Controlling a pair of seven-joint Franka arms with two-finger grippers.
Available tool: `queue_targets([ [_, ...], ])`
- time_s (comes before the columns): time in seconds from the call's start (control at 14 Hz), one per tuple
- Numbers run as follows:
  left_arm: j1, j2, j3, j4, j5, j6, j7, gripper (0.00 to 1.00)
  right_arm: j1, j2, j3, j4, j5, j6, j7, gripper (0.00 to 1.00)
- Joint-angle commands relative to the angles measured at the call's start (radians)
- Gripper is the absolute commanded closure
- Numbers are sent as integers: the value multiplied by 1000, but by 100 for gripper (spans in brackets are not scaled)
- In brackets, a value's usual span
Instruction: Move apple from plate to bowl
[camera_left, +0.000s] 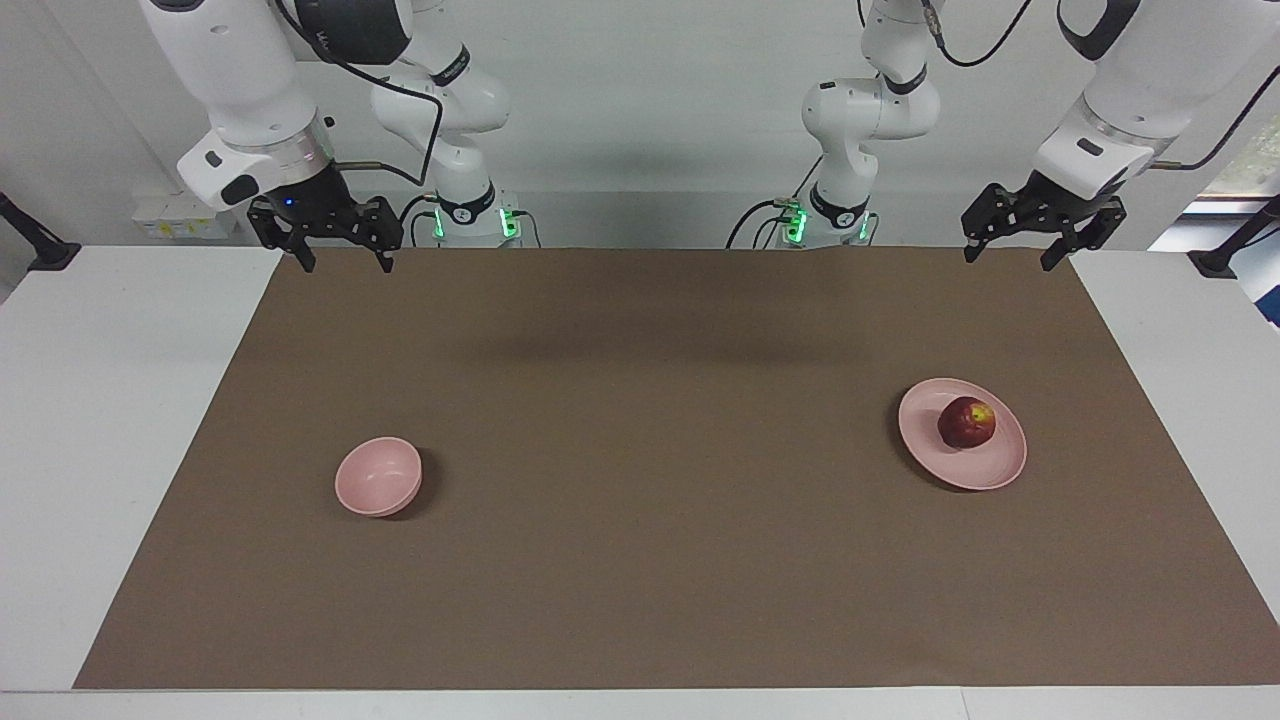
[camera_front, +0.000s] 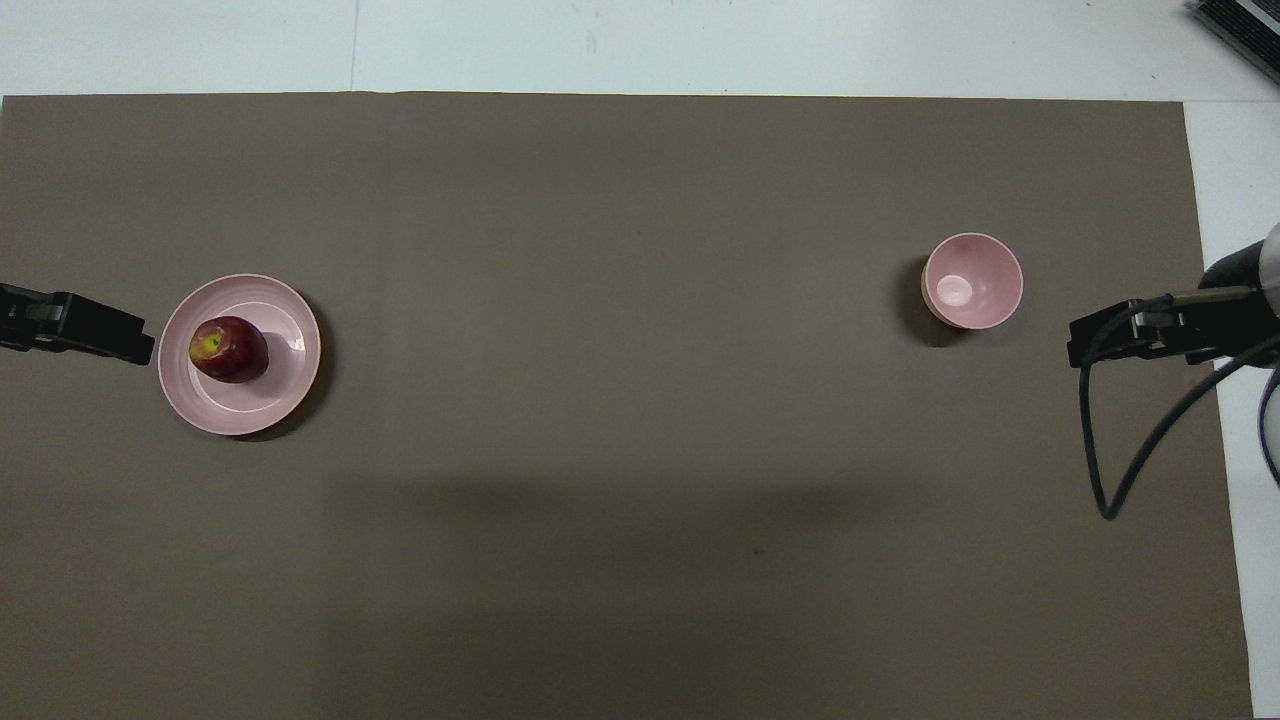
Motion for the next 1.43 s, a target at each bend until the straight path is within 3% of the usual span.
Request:
queue_targets([
  [0.0, 3, -33, 2, -26, -2, -19, 16, 0, 2, -18, -5, -26, 2, 24, 14, 0],
  [1.36, 57, -24, 4, -49, -11, -21, 1, 0, 2, -18, -5, -26, 2, 24, 14, 0],
])
